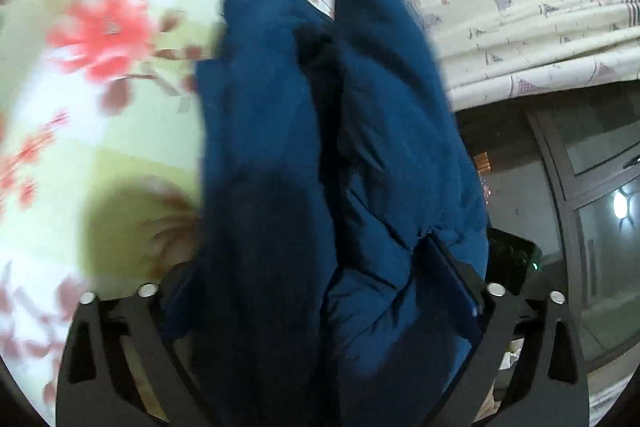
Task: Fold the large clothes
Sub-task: 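Lower the folded jacket onto the bed with both grippers and open them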
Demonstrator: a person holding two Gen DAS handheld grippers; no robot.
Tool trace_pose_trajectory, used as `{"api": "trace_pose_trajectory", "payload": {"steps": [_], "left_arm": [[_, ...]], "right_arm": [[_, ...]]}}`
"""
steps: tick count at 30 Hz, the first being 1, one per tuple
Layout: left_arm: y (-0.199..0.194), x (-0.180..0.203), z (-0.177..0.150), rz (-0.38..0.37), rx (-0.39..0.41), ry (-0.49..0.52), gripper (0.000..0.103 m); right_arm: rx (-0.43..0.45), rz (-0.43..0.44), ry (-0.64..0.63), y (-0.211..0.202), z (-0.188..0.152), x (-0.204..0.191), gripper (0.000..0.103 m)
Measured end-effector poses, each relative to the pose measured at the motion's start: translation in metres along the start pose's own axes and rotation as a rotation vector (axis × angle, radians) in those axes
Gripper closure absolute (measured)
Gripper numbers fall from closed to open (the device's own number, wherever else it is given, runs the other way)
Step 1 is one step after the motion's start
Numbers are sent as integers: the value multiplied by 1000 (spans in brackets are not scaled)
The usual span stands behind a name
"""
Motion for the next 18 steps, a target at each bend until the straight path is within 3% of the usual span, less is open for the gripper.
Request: {"api": "trace_pose_trajectory", "payload": {"steps": [2,4,8,11,13,16,18], "left_arm": [[7,11,9,-4,19,24,29],[21,26,27,-5,52,61,38],[58,49,62,-24,99,68,44],[82,58,86,-51,139,39,46],[102,52,92,-23,140,15,46],[120,45,93,-43,176,-34,35],[117,42,88,-20,185,-18,28]], "right_arm": [[71,-41,-24,-16,13,3,33],[108,-98,-47,-28,31,11,36],[172,-194,-68,-56,74,34,39],[184,-222,-47,-70,96,58,39],[142,-240,6,-66,102,87,35],[123,-223,102,-55,97,113,21],[142,-319,74,-64,97,102,12]]}}
Point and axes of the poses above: each gripper's, at about its wrist camera, not at the fingertips, and y roughly the way its jaws point, x to its right, z to its top, the point moved 7 cm from there along y, roughly the way its jaws point
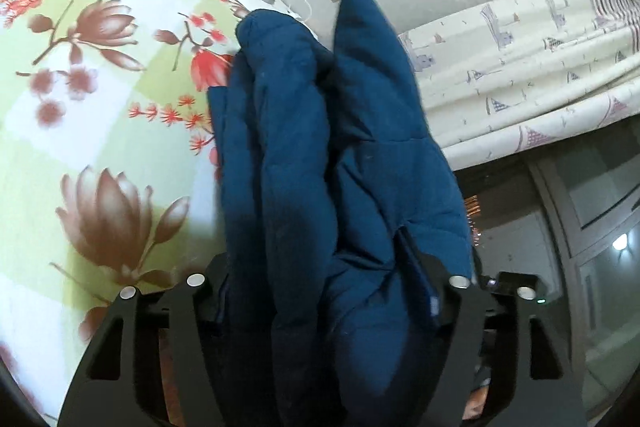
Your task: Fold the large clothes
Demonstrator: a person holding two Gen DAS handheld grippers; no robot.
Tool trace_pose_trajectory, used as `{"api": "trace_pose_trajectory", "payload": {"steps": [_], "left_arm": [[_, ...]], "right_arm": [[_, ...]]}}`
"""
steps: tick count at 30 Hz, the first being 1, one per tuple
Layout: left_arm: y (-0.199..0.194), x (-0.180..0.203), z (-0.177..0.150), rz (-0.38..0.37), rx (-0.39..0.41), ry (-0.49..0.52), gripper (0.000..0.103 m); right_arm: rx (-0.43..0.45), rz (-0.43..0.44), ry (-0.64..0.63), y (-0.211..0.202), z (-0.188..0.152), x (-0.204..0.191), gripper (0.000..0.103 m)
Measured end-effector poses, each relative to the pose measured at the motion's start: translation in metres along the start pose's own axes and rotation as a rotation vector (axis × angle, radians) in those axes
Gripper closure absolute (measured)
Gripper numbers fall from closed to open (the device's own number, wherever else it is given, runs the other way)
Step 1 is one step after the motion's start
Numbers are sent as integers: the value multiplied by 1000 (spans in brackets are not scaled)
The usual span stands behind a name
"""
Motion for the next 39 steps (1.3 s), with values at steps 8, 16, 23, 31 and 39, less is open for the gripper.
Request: {"api": "trace_pose_trajectory", "payload": {"steps": [8,16,23,31,39], "left_arm": [[-26,5,1,102,114,51,14],[-154,89,-8,539,518,388,10],[-231,213,-36,748,784,684,4],[-201,217,-88,733,621,700,4],[-177,194,-110,725,515,668,4]], "right_arm": [[205,-298,-384,-18,-24,-124,6],[175,-266,-616,-27,-93,-186,5],[489,-333,-331,-172,-30,-154,3],[448,-469,-277,-189,-52,-125,3],[367,-476,-288,-164,-73,-121,3]]}}
Point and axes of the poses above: each gripper's, at about its wrist camera, not at the fingertips, and y roughly the way its jaws point, x to its right, z to its top, the point moved 7 cm from there along y, roughly the way its jaws point
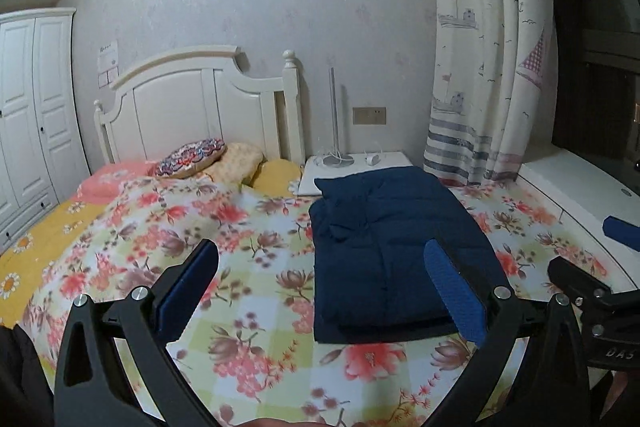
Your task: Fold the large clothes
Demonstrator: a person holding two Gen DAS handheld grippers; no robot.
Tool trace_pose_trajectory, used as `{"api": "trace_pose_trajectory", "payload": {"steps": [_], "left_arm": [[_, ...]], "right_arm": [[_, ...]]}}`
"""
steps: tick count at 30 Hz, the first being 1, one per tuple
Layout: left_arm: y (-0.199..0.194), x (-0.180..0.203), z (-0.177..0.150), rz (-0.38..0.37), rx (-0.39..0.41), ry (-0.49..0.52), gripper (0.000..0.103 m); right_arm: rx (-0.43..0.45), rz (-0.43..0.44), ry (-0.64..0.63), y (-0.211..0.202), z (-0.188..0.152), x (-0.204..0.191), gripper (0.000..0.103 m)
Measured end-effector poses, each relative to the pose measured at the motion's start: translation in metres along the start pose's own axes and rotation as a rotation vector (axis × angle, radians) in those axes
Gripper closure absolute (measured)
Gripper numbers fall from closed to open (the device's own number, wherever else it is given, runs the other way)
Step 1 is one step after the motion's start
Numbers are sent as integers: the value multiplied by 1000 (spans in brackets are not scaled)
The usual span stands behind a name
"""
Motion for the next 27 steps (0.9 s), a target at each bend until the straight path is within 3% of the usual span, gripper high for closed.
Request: {"api": "trace_pose_trajectory", "payload": {"steps": [27], "left_arm": [[-5,1,-9,-14,-16,4,4]], "right_arm": [[-25,21,-12,5,-9,-10,3]]}}
Point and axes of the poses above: each gripper's, at about its wrist camera, not at the fingertips, and y roughly the way its jaws point, x to its right, z to its top, the point moved 7 cm from there along y, roughly the way its jaws point
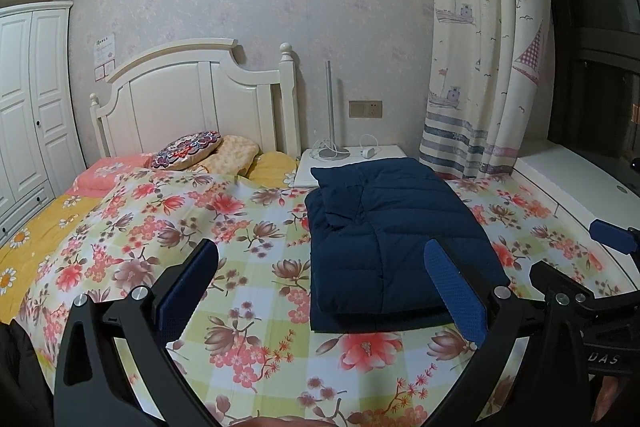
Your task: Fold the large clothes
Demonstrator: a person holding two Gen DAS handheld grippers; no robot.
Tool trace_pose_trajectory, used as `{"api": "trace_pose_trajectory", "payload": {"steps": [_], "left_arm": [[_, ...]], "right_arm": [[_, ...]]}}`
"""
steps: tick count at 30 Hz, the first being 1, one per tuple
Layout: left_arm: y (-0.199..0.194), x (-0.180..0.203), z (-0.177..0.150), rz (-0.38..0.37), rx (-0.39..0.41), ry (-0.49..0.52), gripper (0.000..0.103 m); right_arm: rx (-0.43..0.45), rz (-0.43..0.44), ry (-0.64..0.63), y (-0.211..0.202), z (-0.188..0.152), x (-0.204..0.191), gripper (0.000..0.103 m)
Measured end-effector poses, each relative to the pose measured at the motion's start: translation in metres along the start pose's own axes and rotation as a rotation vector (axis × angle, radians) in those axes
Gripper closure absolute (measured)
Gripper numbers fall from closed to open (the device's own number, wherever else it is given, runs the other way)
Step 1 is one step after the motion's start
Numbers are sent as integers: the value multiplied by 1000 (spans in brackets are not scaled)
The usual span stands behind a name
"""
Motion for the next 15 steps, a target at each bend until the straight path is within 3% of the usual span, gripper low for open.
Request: {"api": "trace_pose_trajectory", "payload": {"steps": [15], "left_arm": [[-2,0,0,-3,4,11,4]], "right_arm": [[9,14,-7,-5,0,-7,3]]}}
Point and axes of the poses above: each gripper's, at about its wrist camera, not at the fingertips, and y roughly the way its jaws point, x to its right, z to its top, the point moved 7 cm from there along y, roughly the way its jaws point
